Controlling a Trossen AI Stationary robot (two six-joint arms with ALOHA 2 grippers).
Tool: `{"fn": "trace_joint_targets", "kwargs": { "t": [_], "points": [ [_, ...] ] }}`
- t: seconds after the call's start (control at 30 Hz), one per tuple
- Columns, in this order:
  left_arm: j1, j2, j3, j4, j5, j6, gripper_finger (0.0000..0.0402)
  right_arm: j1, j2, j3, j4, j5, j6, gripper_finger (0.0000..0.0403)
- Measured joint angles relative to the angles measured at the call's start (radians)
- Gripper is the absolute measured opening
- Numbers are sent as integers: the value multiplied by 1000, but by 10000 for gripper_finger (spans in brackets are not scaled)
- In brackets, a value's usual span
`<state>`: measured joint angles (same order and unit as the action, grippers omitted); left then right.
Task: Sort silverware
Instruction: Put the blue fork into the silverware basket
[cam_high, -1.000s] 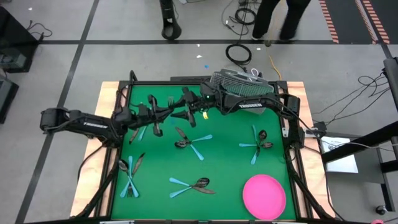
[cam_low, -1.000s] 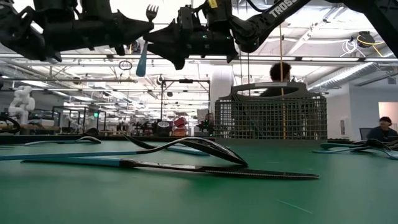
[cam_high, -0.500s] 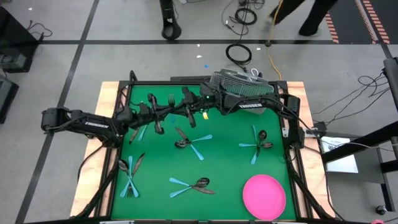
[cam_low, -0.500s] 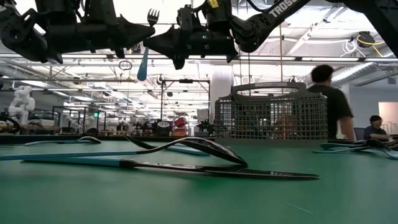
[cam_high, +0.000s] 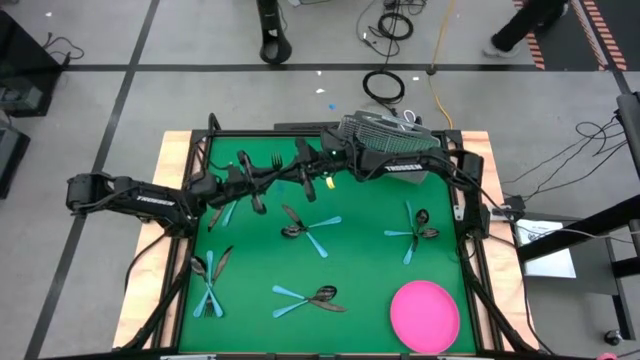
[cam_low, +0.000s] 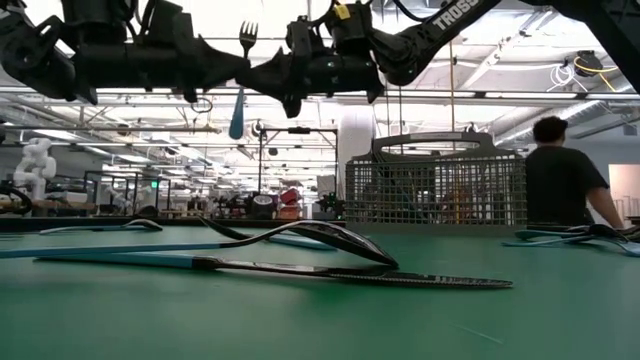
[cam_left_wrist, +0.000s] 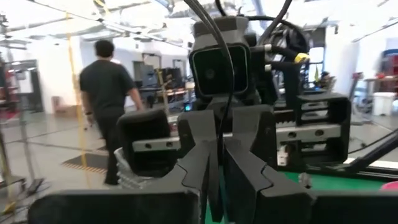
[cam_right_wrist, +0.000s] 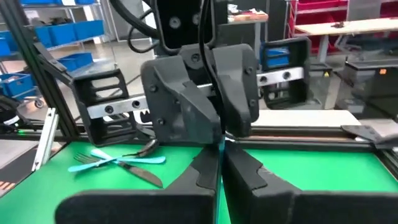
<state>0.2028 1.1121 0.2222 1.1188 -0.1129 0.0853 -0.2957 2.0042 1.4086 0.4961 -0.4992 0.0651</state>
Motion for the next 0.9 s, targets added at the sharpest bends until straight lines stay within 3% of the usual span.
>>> {"fn": "trace_joint_targets", "kwargs": {
  "t": [0.3,0.53,0.63,0.9],
  "points": [
    [0,-3,0,-29,-26,10,101,-21,-66,0,-190,20,-68,1],
    [0,-108,-1,-228,-30,35,120,-11,-238,-21,-473,238,-234,0],
    [0,-186,-2,-333,-49,36,121,-41,-335,-126,-462,266,-236,0],
    [0,-375,-2,-503,-94,36,121,-206,-629,-507,-221,395,-84,0]
  ]
}}
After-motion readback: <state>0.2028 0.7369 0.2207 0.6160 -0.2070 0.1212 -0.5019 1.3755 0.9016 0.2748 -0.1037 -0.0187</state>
